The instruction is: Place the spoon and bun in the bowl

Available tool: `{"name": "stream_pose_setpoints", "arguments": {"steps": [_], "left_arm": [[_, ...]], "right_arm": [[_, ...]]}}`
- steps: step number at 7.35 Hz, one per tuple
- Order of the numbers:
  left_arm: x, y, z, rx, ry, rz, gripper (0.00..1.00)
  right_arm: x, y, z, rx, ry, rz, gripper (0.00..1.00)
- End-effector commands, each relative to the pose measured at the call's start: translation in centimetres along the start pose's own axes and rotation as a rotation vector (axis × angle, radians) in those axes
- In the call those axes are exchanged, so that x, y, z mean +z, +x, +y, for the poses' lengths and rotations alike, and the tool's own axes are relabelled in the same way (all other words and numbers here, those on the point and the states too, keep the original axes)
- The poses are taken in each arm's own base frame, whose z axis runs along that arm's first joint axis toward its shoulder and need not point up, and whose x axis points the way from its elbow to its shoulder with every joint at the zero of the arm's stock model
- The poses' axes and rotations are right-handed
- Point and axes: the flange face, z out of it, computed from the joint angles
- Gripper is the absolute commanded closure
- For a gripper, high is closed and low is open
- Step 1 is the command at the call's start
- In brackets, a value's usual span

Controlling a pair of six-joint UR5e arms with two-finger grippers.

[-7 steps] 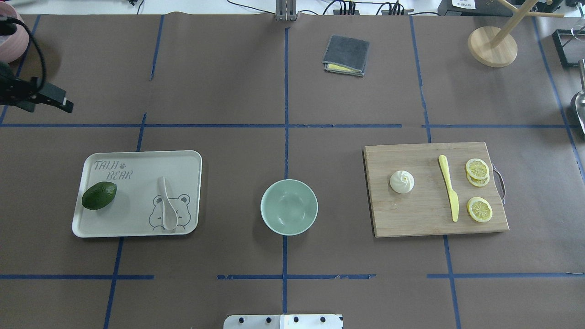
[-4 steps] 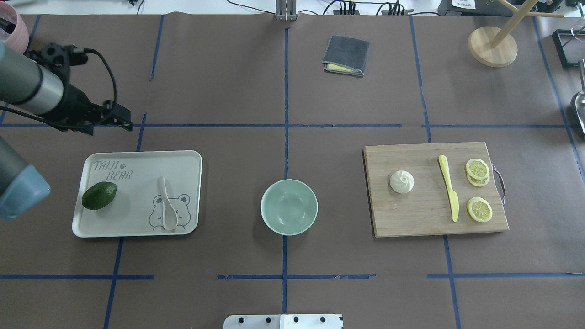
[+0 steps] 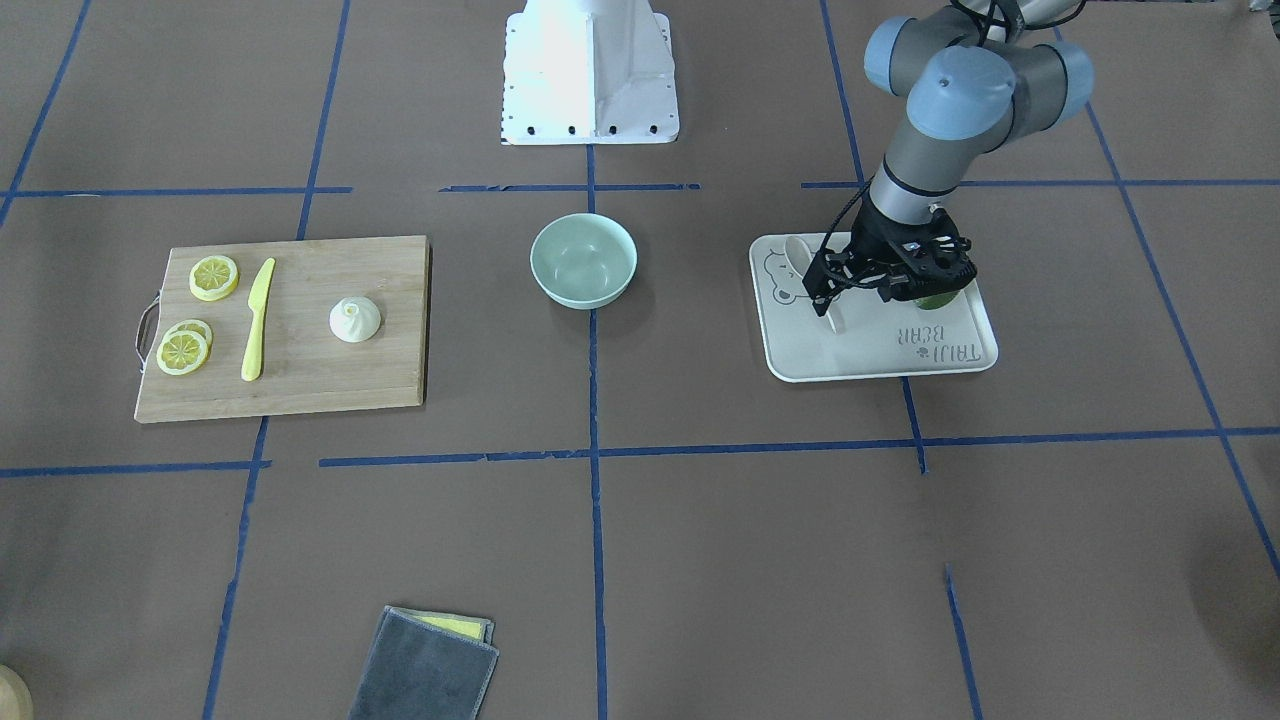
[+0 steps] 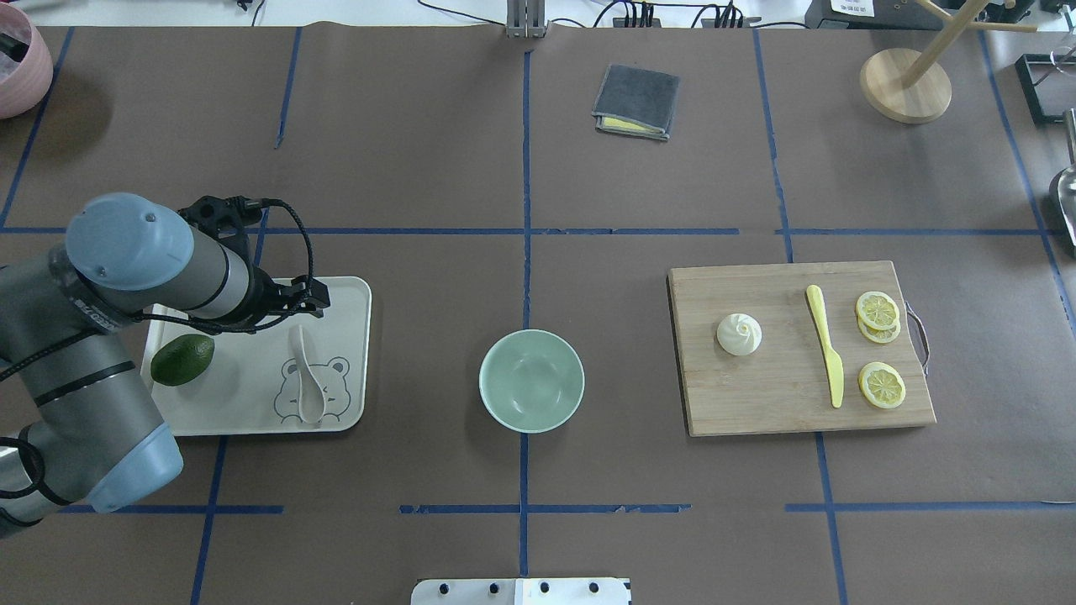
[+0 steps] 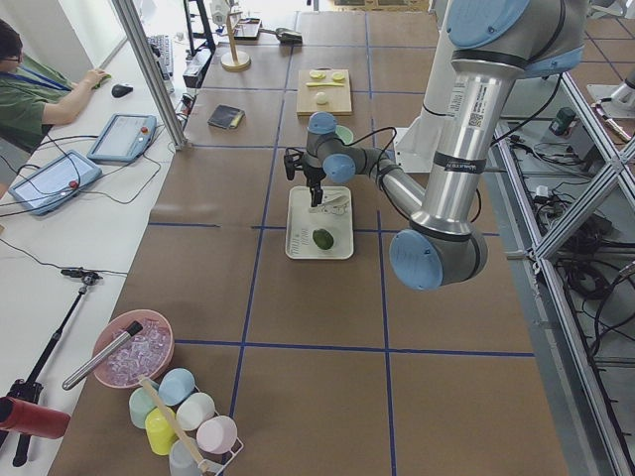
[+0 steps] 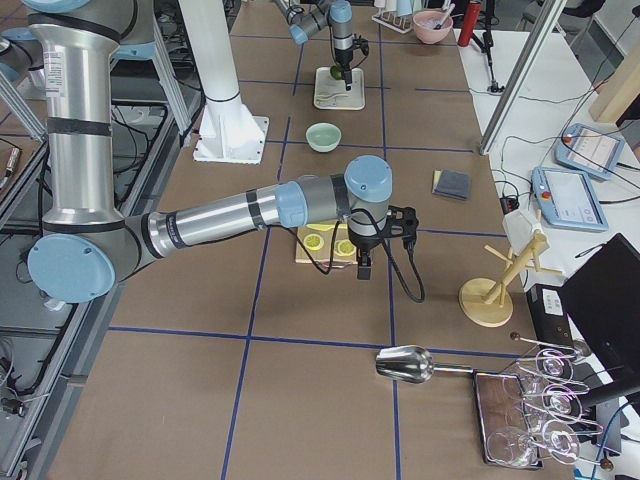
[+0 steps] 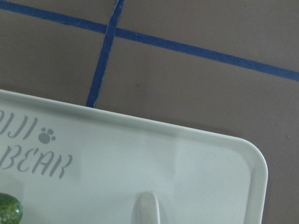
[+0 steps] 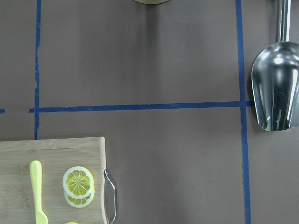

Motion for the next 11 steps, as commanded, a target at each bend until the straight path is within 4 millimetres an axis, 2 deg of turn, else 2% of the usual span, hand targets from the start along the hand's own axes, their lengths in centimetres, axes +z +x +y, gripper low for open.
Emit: {"name": "stream_pose_setpoints", "arguments": {"steps": [1, 2, 5, 8, 9, 11], "left_arm": [[3.0, 0.2, 1.5, -0.011, -0.003, -0.011, 0.11], [3.8, 0.1, 1.8, -0.016, 0.004, -0.011, 0.13], [4.4, 0.1, 2.5, -0.02, 0.013, -0.02, 0.26], [3.7, 0.3, 2.6, -0.018, 0.018, -0.011, 0.35], [3.8, 0.2, 2.6, -0.018, 0.017, -0.014, 0.42], [3.9, 0.1, 2.7, -0.019, 0.015, -0.02, 0.79]], "right_arm": [[0.1, -5.4, -0.9, 0.04, 0.001, -0.019, 0.0], [0.4, -7.4, -0.9, 0.055, -0.005, -0.027, 0.0], [0.8, -11.5, -1.9, 0.091, -0.012, -0.044, 0.0], [0.7, -11.8, -2.1, 0.088, -0.01, -0.046, 0.0], [0.8, -11.9, -2.1, 0.087, -0.011, -0.046, 0.0], [0.9, -12.7, -2.3, 0.075, -0.012, -0.048, 0.0]]}}
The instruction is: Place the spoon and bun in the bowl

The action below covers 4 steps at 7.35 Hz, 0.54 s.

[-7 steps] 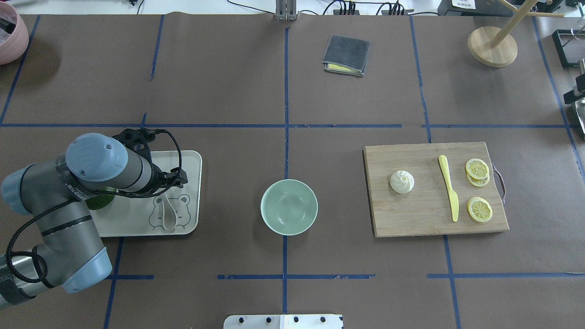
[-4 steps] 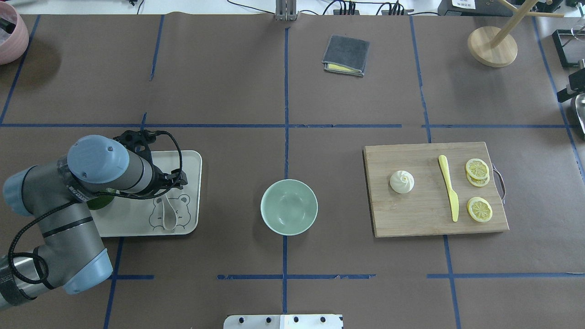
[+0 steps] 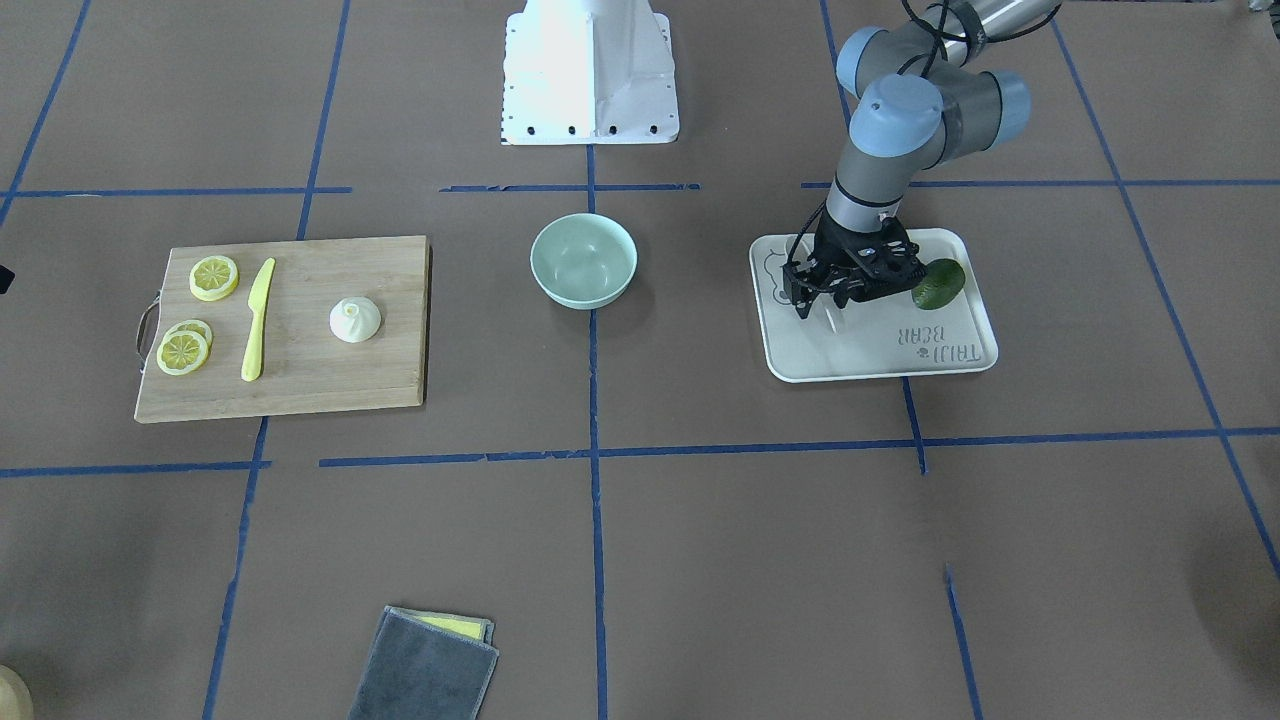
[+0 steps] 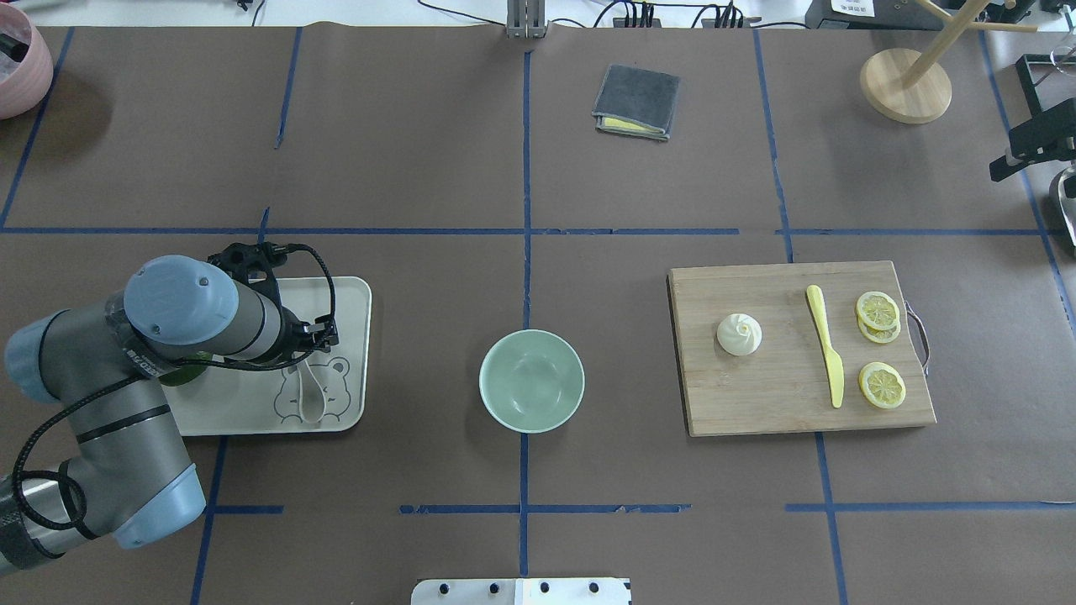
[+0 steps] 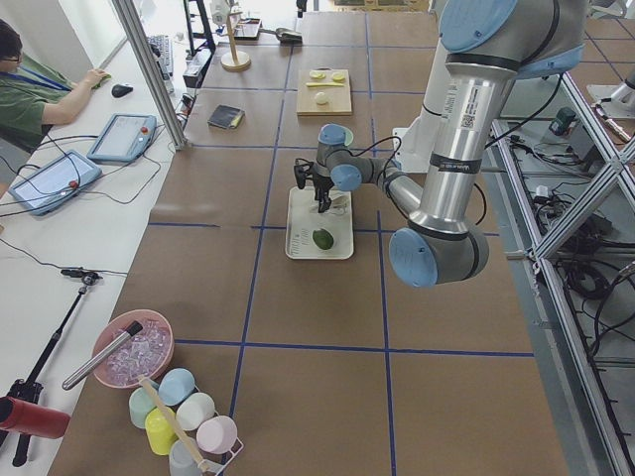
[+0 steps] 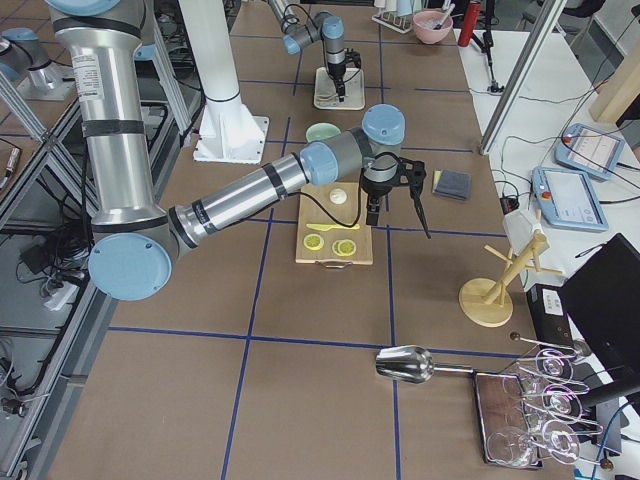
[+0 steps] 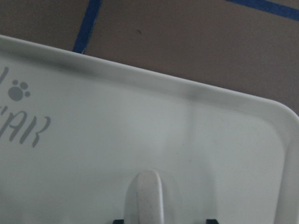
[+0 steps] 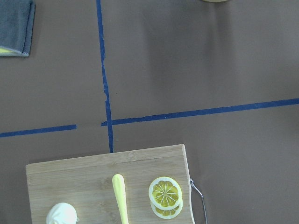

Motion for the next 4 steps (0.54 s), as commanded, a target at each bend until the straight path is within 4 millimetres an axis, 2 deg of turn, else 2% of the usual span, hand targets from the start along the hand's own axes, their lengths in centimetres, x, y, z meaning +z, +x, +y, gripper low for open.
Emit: {"name": "stream_pose_setpoints", "arguments": {"steps": [1, 2, 4], "left_arm": [[0.1, -0.1, 0.1, -0.002, -0.002, -0.01, 0.94], [-0.5, -0.1, 0.0, -0.005, -0.001, -0.021, 1.0], [-3.3, 0.3, 0.0, -0.017, 0.003, -0.042, 1.0]], "right_arm": [[0.2, -1.4, -0.2, 0.003, -0.002, -0.006, 0.0], [0.9, -2.8, -0.1, 0.009, -0.013, -0.008, 0.0], [1.6, -5.5, -0.1, 0.001, -0.023, -0.015, 0.0]]}}
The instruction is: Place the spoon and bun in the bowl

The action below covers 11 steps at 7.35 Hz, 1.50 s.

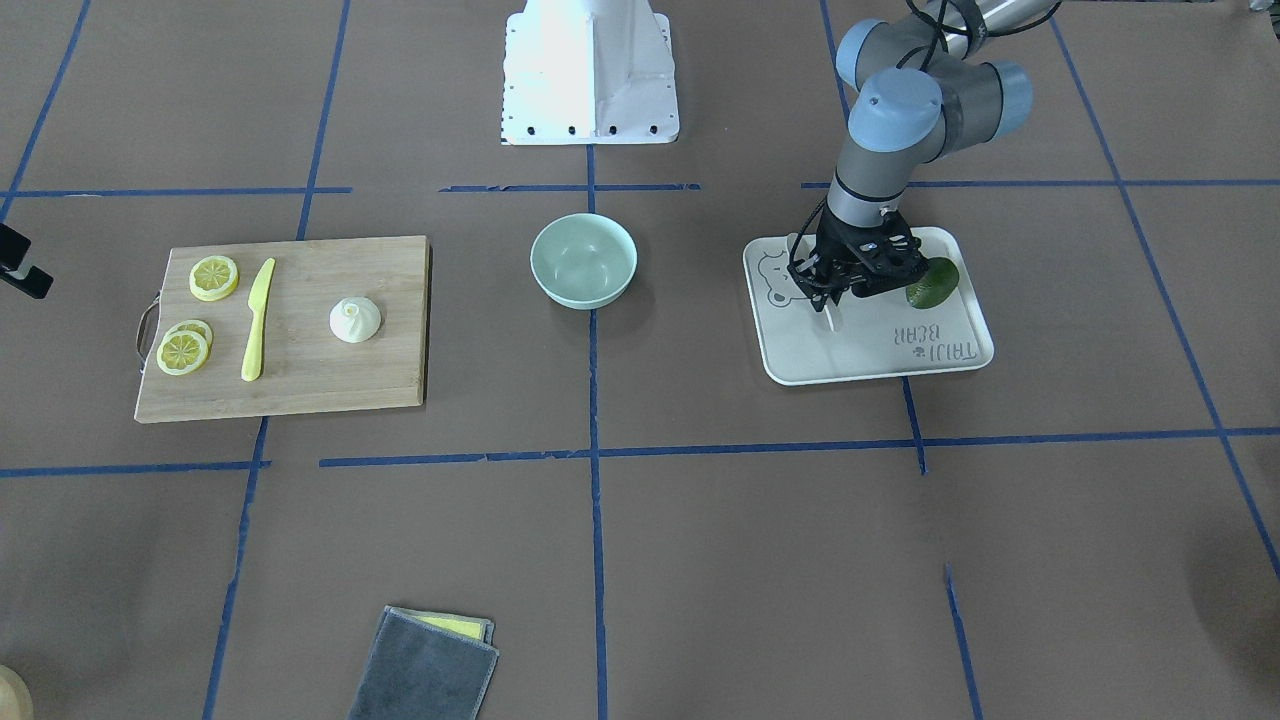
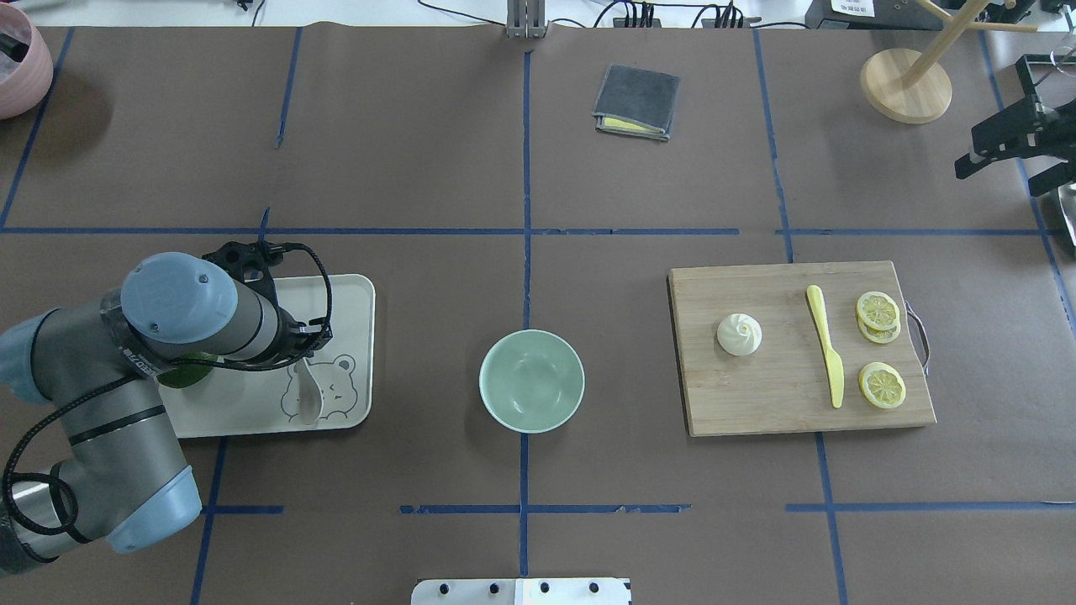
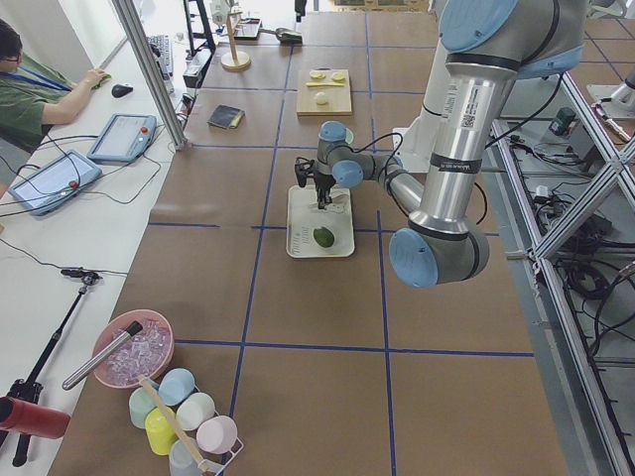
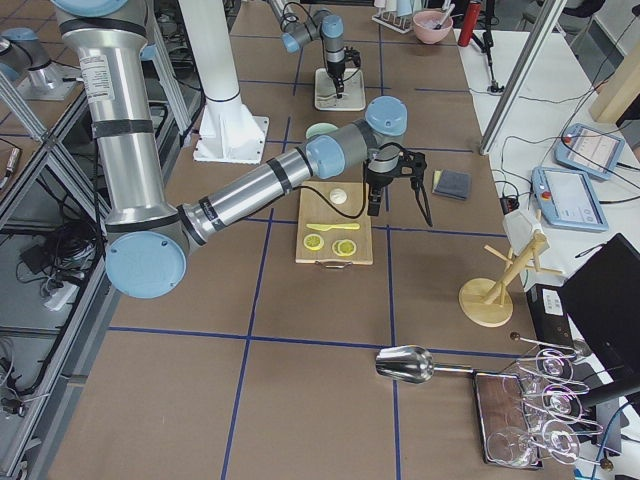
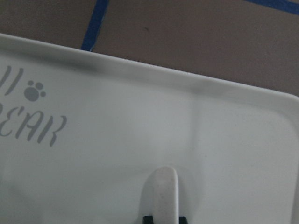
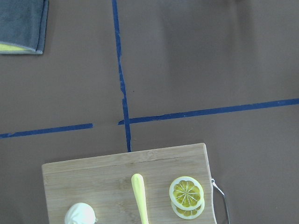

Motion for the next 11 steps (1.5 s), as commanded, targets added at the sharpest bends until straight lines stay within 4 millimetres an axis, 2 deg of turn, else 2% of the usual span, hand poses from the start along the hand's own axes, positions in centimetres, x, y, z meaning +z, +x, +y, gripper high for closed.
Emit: {"name": "stream_pose_setpoints", "arguments": {"steps": [1, 2, 3, 4, 5, 6, 7, 8, 10, 11], "left_arm": [[-3.3, 0.7, 0.0, -0.008, 0.006, 0.001, 1.0], [-4.6, 1.0, -0.8, -0.017, 0.018, 0.022, 1.0], [-7.1, 1.9, -3.8, -0.048, 0.06, 0.063, 1.0], [-9.9, 3.9, -6.0, -0.066, 0.091, 0.12, 1.0], [-12.4, 5.7, -7.3, -0.078, 0.058, 0.175, 1.0], [-14.0, 6.9, -7.8, -0.118, 0.045, 0.215, 1.0], [-14.4, 8.5, -8.0, -0.155, 0.043, 0.234, 1.0], [-14.0, 9.6, -8.3, -0.172, 0.039, 0.24, 1.0], [-11.4, 11.1, -8.3, -0.255, 0.018, 0.293, 1.0], [-10.8, 12.6, -7.2, -0.263, -0.001, 0.292, 1.0]], "right_arm": [[1.7, -3.5, 0.0, -0.021, -0.014, 0.008, 0.0], [2.8, -5.5, 0.2, -0.032, -0.008, 0.026, 0.0], [4.4, -7.8, 0.9, -0.037, 0.012, 0.036, 0.0], [7.5, -10.1, 2.1, -0.019, 0.053, 0.034, 0.0], [11.2, -11.6, 3.6, -0.014, 0.079, 0.041, 0.0], [14.9, -12.3, 6.0, -0.012, 0.093, 0.072, 0.0], [18.9, -13.8, 8.7, -0.028, 0.114, 0.101, 0.0], [21.3, -15.2, 10.6, -0.051, 0.109, 0.12, 0.0], [22.6, -16.1, 12.1, -0.073, 0.086, 0.123, 0.0], [23.3, -16.5, 12.6, -0.075, 0.08, 0.127, 0.0]]}}
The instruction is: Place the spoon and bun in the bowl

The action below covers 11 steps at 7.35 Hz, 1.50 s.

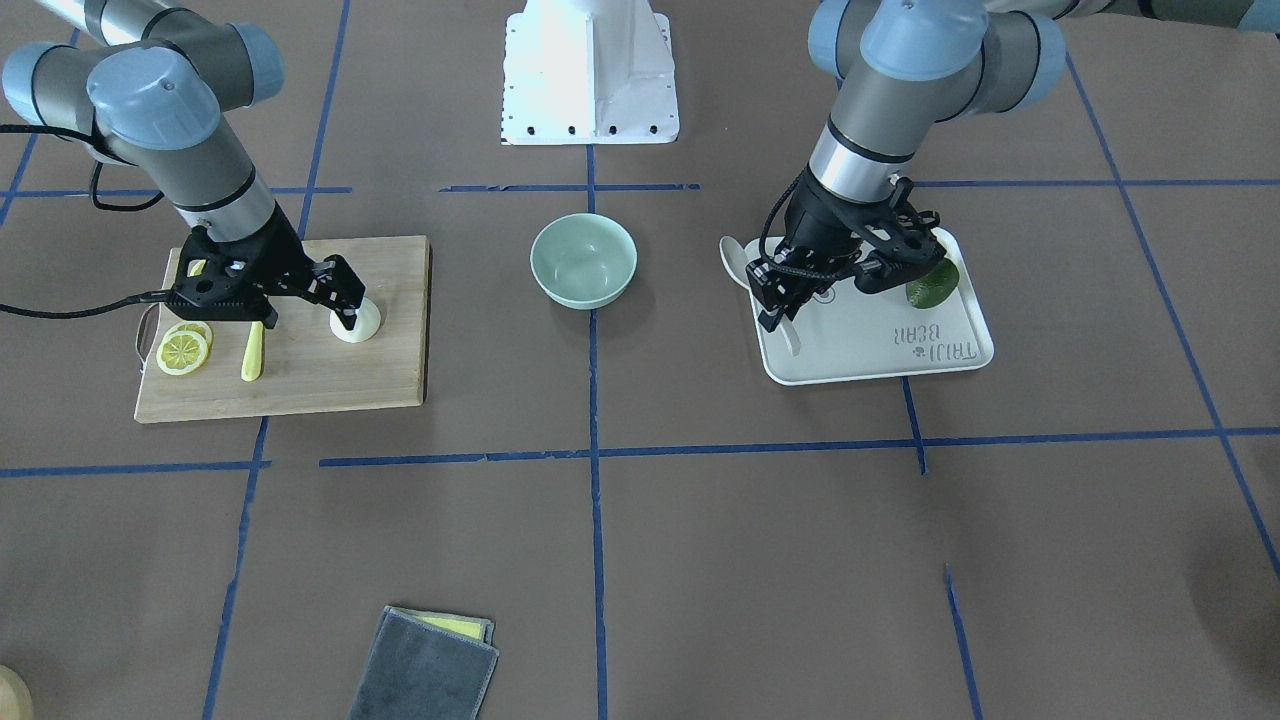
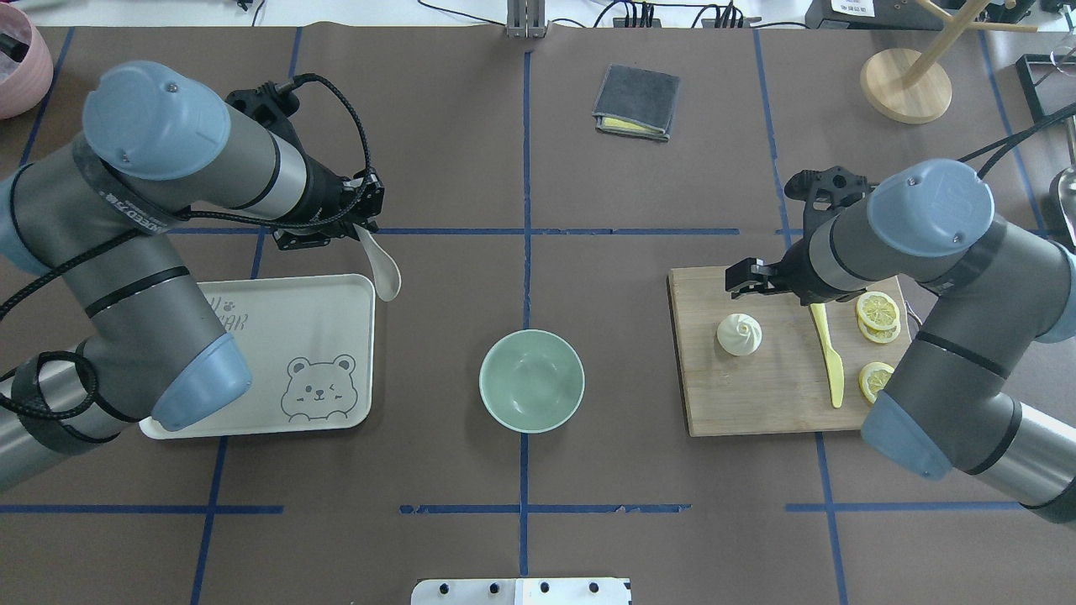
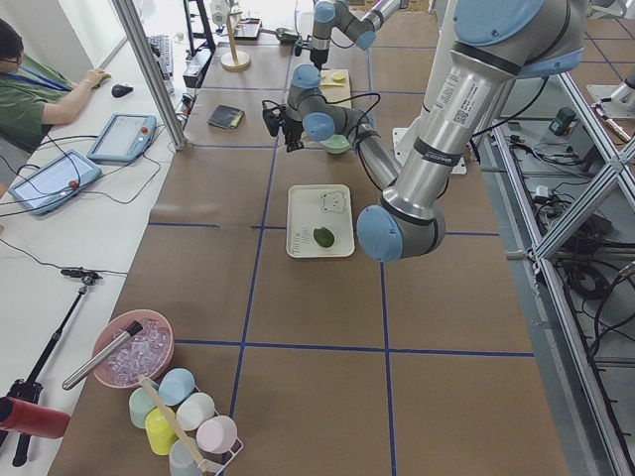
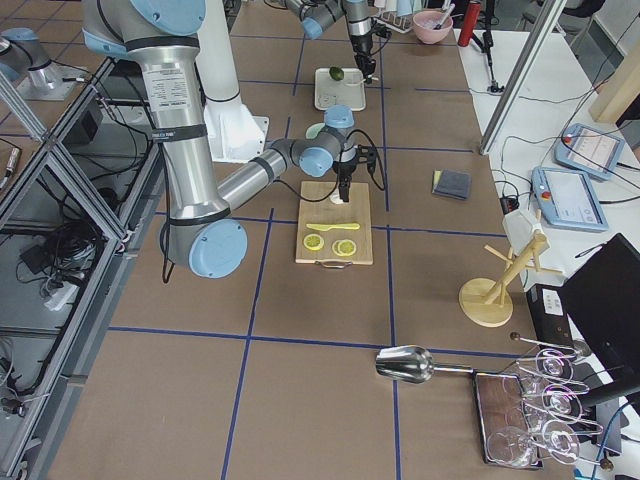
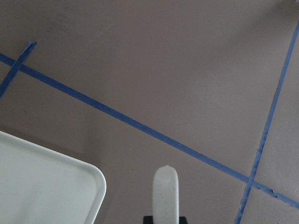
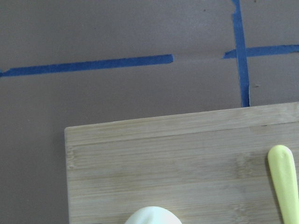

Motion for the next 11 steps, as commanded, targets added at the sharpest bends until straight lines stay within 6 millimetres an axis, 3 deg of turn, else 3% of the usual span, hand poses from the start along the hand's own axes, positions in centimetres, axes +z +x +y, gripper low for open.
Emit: {"name": "stream_pose_setpoints", "arguments": {"steps": [1, 4, 6, 7, 8, 9, 11], "left_arm": [[1.6, 1.8, 1.8, -0.038, -0.026, 0.016, 1.0], [2.3, 3.4, 3.5, -0.055, -0.049, 0.021, 1.0], [2.3, 3.5, 3.6, -0.055, -0.052, 0.022, 1.0], [2.7, 3.8, 3.5, -0.058, -0.05, 0.019, 1.0], [3.7, 4.0, 3.4, -0.078, -0.054, 0.025, 1.0], [4.9, 4.7, 4.6, -0.098, -0.073, 0.039, 1.0], [5.4, 7.1, 7.0, -0.134, -0.062, 0.064, 1.0]], "right_arm": [[0.9, -1.4, 1.2, -0.014, -0.011, -0.002, 0.0], [2.2, -1.6, 1.7, -0.021, -0.021, 0.018, 0.02], [2.4, -1.3, 1.8, -0.02, -0.027, 0.026, 0.56], [2.4, -1.4, 1.9, -0.02, -0.03, 0.025, 0.9], [2.3, -1.5, 1.9, -0.022, -0.034, 0.022, 1.0], [2.0, -1.5, 1.9, -0.023, -0.033, 0.017, 1.0], [0.7, -2.0, 1.8, -0.027, -0.021, -0.006, 1.0]]}}
